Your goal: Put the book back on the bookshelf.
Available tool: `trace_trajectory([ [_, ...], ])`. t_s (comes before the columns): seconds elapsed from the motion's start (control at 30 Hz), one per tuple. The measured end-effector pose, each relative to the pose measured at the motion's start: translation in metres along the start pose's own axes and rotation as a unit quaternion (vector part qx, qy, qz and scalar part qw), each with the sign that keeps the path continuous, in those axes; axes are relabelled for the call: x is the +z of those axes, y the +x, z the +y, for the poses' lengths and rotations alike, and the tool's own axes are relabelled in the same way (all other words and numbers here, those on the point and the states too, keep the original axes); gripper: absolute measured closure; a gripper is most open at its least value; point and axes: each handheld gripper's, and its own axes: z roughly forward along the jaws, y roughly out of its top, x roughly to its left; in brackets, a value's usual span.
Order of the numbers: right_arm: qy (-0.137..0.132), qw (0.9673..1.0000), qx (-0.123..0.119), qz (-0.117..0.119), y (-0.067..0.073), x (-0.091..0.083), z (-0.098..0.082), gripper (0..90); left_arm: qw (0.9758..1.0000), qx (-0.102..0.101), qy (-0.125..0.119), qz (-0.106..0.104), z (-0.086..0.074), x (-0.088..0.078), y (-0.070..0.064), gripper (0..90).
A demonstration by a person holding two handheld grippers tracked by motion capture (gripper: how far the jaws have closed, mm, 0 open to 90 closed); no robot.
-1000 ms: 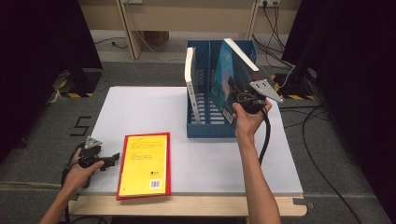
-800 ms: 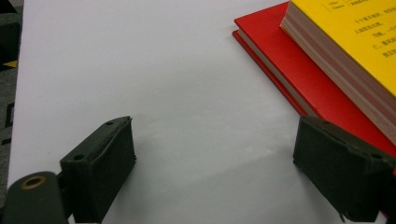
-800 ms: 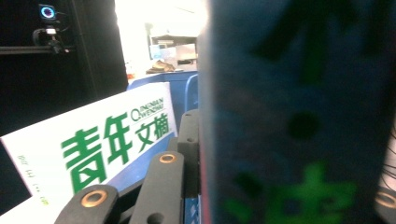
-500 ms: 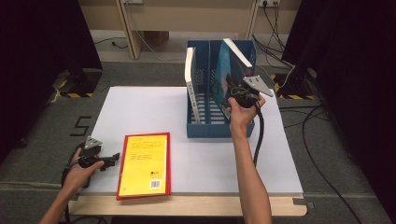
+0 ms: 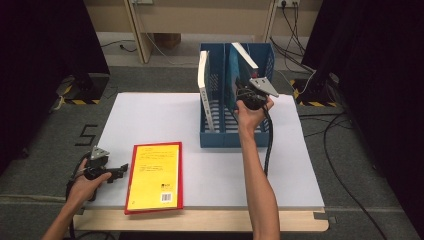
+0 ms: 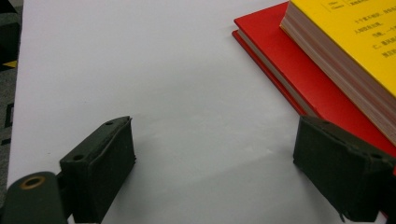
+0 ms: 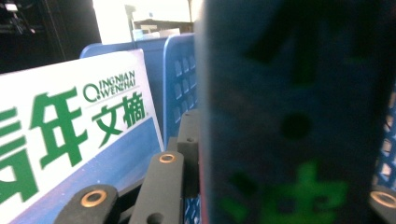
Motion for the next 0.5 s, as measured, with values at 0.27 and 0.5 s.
trace_trajectory([
  [0.27,0.01,0.9999,0.006,-0.009,0.002,0.015,-0.011,74.0,1.0,0.0,0.0,0.001,0.0,0.0,0.0,11.5],
  [0.5,0.023,0.9996,0.005,-0.012,0.003,0.023,-0.018,73.8,1.0,0.0,0.0,0.001,0.0,0.0,0.0,11.5],
])
